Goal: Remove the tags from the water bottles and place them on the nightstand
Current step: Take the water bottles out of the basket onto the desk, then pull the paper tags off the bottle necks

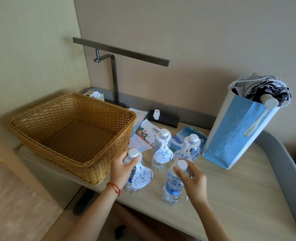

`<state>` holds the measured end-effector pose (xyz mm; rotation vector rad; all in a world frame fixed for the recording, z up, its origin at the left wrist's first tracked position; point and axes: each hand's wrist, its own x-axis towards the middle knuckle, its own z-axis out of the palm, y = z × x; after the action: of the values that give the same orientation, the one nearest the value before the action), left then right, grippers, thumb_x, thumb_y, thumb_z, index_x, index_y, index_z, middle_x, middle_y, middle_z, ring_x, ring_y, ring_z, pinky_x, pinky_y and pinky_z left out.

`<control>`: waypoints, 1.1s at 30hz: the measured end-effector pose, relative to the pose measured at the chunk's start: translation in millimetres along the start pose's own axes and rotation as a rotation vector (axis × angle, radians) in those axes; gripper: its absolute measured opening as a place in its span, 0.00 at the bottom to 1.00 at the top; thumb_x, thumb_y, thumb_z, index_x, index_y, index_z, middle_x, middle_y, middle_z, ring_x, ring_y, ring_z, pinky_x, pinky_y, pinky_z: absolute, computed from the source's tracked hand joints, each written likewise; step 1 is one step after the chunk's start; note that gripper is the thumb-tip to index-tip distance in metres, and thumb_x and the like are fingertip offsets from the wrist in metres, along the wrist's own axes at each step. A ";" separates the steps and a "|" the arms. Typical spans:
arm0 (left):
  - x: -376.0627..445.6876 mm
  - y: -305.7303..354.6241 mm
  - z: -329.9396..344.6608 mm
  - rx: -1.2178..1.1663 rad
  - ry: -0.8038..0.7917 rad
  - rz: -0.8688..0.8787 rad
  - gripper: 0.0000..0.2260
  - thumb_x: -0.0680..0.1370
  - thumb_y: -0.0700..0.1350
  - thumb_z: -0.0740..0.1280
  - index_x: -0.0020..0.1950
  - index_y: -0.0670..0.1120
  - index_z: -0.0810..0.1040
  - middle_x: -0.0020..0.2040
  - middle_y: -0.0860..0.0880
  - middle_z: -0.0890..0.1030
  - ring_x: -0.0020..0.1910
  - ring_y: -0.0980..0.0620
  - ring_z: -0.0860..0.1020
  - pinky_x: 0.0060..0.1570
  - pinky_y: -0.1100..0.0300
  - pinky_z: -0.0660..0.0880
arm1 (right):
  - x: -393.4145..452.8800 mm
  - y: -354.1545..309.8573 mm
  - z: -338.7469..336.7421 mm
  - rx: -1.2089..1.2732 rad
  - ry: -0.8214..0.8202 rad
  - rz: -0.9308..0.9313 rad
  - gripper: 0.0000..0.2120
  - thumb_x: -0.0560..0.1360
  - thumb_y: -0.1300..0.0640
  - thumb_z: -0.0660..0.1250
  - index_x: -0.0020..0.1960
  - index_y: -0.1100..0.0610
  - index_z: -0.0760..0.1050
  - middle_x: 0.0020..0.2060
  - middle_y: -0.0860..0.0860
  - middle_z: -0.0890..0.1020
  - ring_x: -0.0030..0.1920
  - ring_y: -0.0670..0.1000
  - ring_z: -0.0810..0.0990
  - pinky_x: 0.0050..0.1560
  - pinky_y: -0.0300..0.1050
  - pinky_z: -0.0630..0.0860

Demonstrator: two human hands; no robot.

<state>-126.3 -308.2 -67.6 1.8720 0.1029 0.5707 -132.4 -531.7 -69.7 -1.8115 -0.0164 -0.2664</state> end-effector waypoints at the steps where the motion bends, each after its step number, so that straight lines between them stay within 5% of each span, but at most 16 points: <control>1: -1.3 0.9 -0.3 0.016 0.003 0.018 0.13 0.69 0.39 0.73 0.45 0.57 0.78 0.40 0.63 0.81 0.41 0.65 0.77 0.39 0.79 0.68 | 0.2 -0.3 -0.5 -0.009 -0.007 0.001 0.13 0.68 0.57 0.74 0.46 0.41 0.77 0.44 0.42 0.83 0.45 0.35 0.80 0.42 0.29 0.75; 5: -5.0 5.7 -1.8 0.120 0.026 0.090 0.22 0.68 0.38 0.74 0.61 0.40 0.75 0.55 0.52 0.76 0.55 0.54 0.74 0.51 0.82 0.63 | 2.1 -2.7 -5.4 -0.028 -0.058 0.013 0.13 0.67 0.54 0.74 0.49 0.41 0.77 0.46 0.40 0.82 0.48 0.33 0.79 0.44 0.27 0.73; 10: -11.8 28.4 -2.7 0.185 0.092 0.281 0.22 0.66 0.34 0.74 0.59 0.35 0.75 0.57 0.39 0.78 0.57 0.47 0.75 0.59 0.71 0.66 | 3.4 -2.0 -16.0 0.023 -0.064 0.019 0.20 0.66 0.45 0.70 0.56 0.51 0.79 0.50 0.43 0.83 0.53 0.41 0.80 0.53 0.39 0.74; 13: -20.9 39.8 7.3 0.155 0.059 0.356 0.21 0.67 0.35 0.74 0.58 0.36 0.75 0.57 0.40 0.79 0.59 0.48 0.76 0.59 0.62 0.70 | 5.4 -2.2 -22.7 0.069 -0.031 0.046 0.12 0.70 0.46 0.66 0.52 0.48 0.80 0.44 0.36 0.84 0.50 0.35 0.80 0.45 0.28 0.74; 16: -34.1 46.3 25.2 0.073 -0.061 0.391 0.19 0.69 0.38 0.72 0.59 0.38 0.76 0.57 0.47 0.78 0.59 0.57 0.74 0.59 0.69 0.69 | 12.5 0.9 -28.6 0.049 -0.004 0.088 0.06 0.75 0.55 0.65 0.49 0.49 0.81 0.43 0.37 0.84 0.47 0.34 0.80 0.43 0.25 0.73; 20: -50.0 37.1 51.9 -0.092 -0.253 0.198 0.19 0.71 0.41 0.72 0.59 0.52 0.74 0.57 0.57 0.77 0.57 0.64 0.73 0.58 0.73 0.68 | 23.3 13.0 -35.8 -0.001 -0.023 0.181 0.09 0.74 0.60 0.66 0.38 0.54 0.82 0.39 0.54 0.84 0.41 0.47 0.80 0.48 0.47 0.76; 24: -53.4 16.7 73.0 -0.177 -0.375 -0.064 0.20 0.70 0.41 0.72 0.57 0.57 0.71 0.56 0.59 0.76 0.58 0.58 0.75 0.59 0.63 0.72 | 30.5 17.5 -39.2 0.003 -0.085 0.238 0.11 0.73 0.60 0.67 0.40 0.70 0.76 0.42 0.71 0.78 0.39 0.51 0.72 0.45 0.48 0.70; 27: -51.3 6.9 82.3 -0.256 -0.458 -0.223 0.21 0.71 0.40 0.71 0.61 0.53 0.72 0.60 0.52 0.77 0.62 0.55 0.73 0.60 0.54 0.73 | 35.9 17.0 -38.6 0.021 -0.130 0.241 0.10 0.73 0.63 0.67 0.38 0.71 0.77 0.36 0.70 0.76 0.38 0.50 0.71 0.43 0.48 0.70; 33: -51.7 3.5 91.0 -0.366 -0.493 -0.281 0.21 0.71 0.36 0.71 0.61 0.47 0.73 0.58 0.49 0.79 0.58 0.61 0.76 0.49 0.66 0.74 | 45.3 21.3 -37.4 0.090 -0.259 0.249 0.06 0.71 0.66 0.66 0.39 0.68 0.79 0.34 0.56 0.77 0.37 0.49 0.71 0.43 0.45 0.70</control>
<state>-133.1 -405.6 -105.7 1.5538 -0.0614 -0.0724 -91.5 -578.9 -72.8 -1.7271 0.0142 0.1440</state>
